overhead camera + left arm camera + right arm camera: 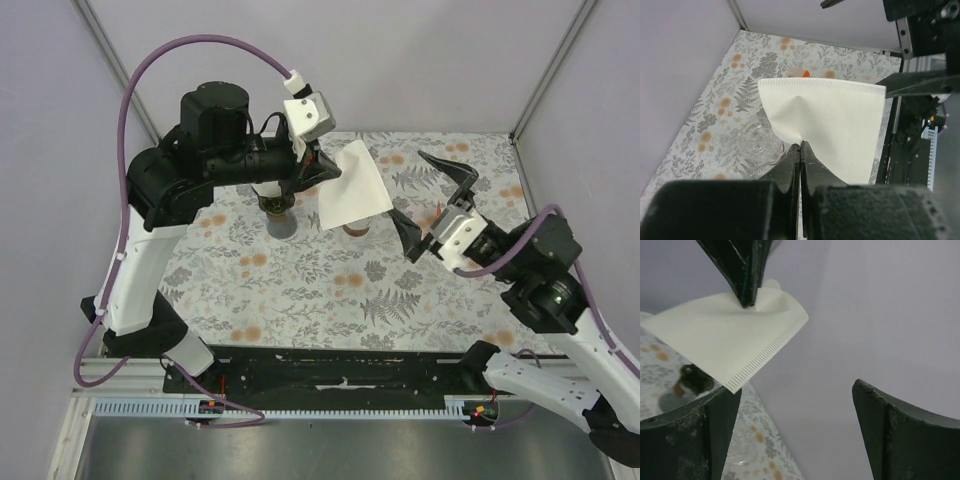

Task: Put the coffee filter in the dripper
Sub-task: Adjust the coffee filter.

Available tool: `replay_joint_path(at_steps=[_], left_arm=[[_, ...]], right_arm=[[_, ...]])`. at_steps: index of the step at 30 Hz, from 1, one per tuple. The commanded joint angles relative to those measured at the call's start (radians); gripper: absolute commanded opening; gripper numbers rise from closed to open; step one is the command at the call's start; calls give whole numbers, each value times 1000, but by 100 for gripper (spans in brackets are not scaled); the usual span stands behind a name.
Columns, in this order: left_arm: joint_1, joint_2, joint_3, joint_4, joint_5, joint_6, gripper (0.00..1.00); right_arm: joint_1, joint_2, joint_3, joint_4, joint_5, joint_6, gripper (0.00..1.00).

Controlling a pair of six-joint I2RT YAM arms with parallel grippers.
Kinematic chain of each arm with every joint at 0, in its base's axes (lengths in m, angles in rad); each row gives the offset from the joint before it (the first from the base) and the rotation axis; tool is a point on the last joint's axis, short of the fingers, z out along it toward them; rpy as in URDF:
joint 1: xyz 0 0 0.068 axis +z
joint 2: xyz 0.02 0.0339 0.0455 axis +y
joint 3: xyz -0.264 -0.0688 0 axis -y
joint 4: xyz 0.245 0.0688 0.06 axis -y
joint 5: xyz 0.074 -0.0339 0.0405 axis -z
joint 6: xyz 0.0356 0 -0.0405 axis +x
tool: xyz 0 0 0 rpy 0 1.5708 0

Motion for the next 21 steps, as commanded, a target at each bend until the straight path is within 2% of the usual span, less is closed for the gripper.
replay_joint_path(at_steps=[1,7,12,18,21], left_arm=[[-12,-40,29,-105,42,196,2],[-30,-53,7,-156,50,251,2],[-38,-68,-2,-170,64,258,2],[-41,-74,-13,-170,35,267,2],[-42,-77,-8,-171,31,267,2]], right_arm=[[-67,61,173,-447,-457,210,98],[-174,156,317,-608,-721,264,98],[-268,229,395,-607,-734,405,98],[-337,308,465,-616,-980,484,98],[-338,308,465,-586,-1008,511,98]])
